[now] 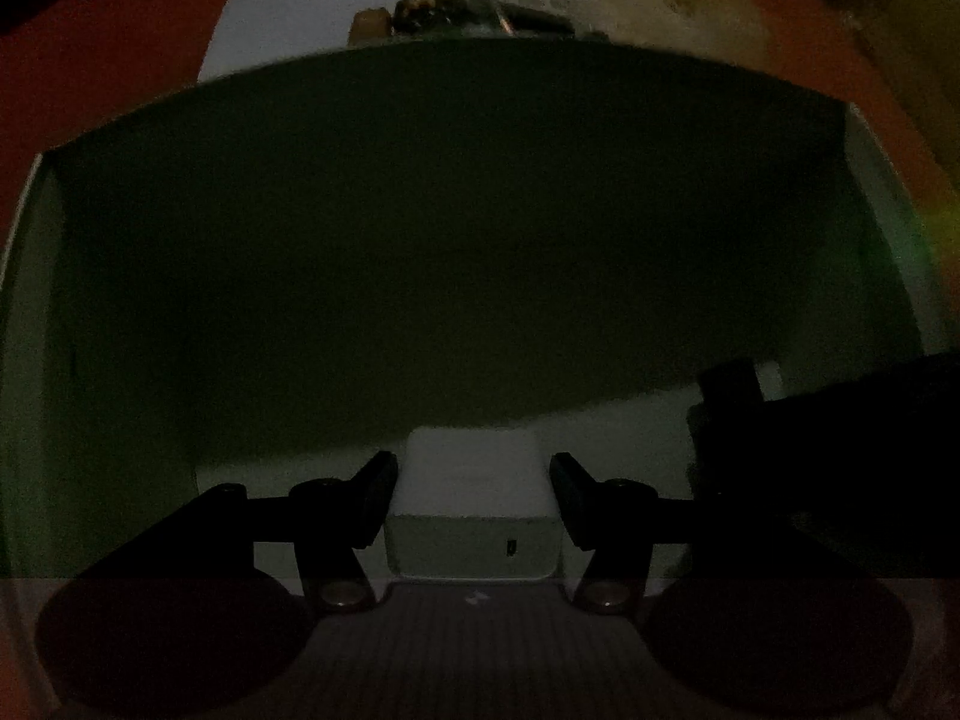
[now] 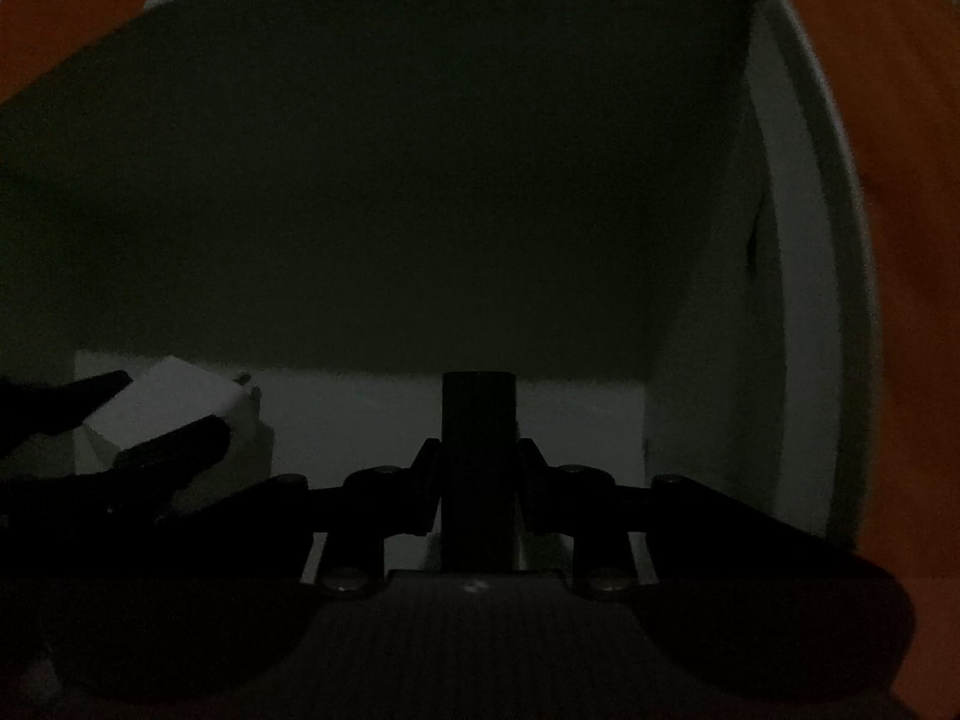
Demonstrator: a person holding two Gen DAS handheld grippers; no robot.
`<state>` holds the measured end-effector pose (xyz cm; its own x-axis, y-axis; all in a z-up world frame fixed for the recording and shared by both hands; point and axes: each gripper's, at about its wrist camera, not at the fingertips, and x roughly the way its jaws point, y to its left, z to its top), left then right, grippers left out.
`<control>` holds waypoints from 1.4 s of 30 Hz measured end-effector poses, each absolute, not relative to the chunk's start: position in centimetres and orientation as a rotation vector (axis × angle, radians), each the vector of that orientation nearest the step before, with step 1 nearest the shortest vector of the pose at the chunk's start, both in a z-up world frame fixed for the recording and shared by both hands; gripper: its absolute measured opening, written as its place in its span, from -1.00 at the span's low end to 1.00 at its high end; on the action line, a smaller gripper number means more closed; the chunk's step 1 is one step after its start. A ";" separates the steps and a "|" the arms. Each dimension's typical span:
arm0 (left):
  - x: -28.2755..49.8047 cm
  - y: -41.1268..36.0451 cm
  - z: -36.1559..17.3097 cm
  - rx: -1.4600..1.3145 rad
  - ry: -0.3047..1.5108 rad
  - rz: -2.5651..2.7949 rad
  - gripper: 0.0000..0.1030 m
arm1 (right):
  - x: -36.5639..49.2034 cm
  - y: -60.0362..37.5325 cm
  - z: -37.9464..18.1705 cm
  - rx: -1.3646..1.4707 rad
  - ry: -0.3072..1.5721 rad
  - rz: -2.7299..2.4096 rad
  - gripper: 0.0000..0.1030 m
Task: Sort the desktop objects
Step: 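Open the left gripper in the box while the right gripper releases the black item there, then move both open grippers back over the paper toward the remaining objects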
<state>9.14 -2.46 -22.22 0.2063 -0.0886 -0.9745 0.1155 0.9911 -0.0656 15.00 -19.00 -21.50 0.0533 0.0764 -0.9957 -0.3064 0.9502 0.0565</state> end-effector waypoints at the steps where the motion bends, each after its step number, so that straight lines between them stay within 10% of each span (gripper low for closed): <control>1: 8.9 -2.5 -22.5 0.027 1.378 -0.143 -0.01 | 14.8 -19.1 -21.6 -0.191 1.498 0.296 -0.45; 13: 7.7 -2.8 -23.0 0.082 1.400 -0.167 0.04 | 13.9 -20.1 -22.0 -0.207 1.542 0.307 -0.45; 23: 8.2 -2.4 -21.9 0.073 1.367 -0.156 0.51 | 15.2 -20.8 -21.2 -0.165 1.556 0.294 -0.40; 42: 16.8 2.3 -10.0 -0.055 1.246 -0.129 0.51 | 22.6 -20.1 -5.7 0.094 1.277 0.412 -0.39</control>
<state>16.83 2.33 -10.00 0.3133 -0.1279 -0.9410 0.0680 0.9914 -0.1121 22.63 -20.06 -5.67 0.2279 0.3503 -0.9085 -0.2470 0.9233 0.2940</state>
